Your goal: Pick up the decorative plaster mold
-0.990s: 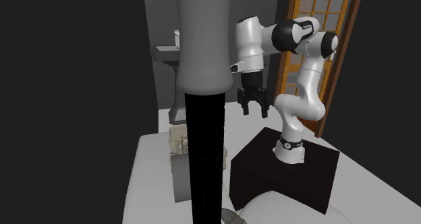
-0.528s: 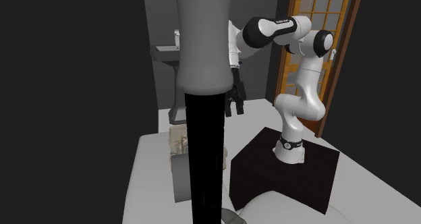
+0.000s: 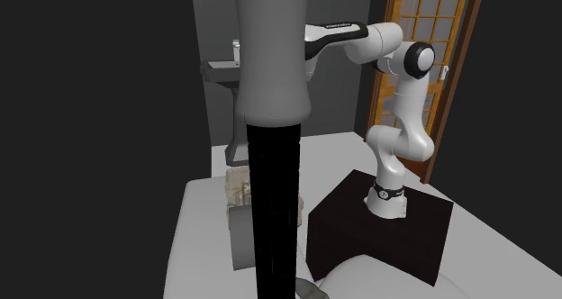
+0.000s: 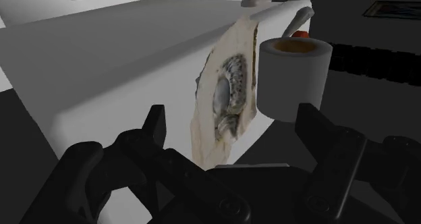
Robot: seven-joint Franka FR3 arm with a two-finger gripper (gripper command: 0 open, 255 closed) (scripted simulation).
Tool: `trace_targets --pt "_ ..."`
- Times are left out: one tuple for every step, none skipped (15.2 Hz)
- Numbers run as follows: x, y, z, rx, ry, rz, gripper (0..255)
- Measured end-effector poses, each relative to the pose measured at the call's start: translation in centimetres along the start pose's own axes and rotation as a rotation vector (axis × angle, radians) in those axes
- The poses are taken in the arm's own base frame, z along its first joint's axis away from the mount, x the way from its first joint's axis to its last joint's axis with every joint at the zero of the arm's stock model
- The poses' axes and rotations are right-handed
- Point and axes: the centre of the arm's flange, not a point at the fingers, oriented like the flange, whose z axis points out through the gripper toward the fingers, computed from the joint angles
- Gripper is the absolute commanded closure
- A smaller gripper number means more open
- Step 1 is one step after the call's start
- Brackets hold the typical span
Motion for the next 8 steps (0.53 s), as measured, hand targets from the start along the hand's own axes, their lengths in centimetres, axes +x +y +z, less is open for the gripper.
trace_targets --pt "0.9 0.5 -0.3 0.032 0.014 0.025 0" --pt "1.3 0.8 -0.1 0.049 0.023 0.038 0" --pt "1.5 1.2 0.1 0.058 0.026 0.045 0" --pt "1.7 1.6 0.4 0.062 0.029 0.048 0" --pt "1.8 2.0 0.8 0.065 0.030 0.050 0" --pt "1.9 2.4 1.2 0.066 0.030 0.051 0" --pt "1.9 2.8 1.5 0.066 0.030 0.051 0" --pt "1.9 3.2 1.9 0.067 0.031 0.051 0"
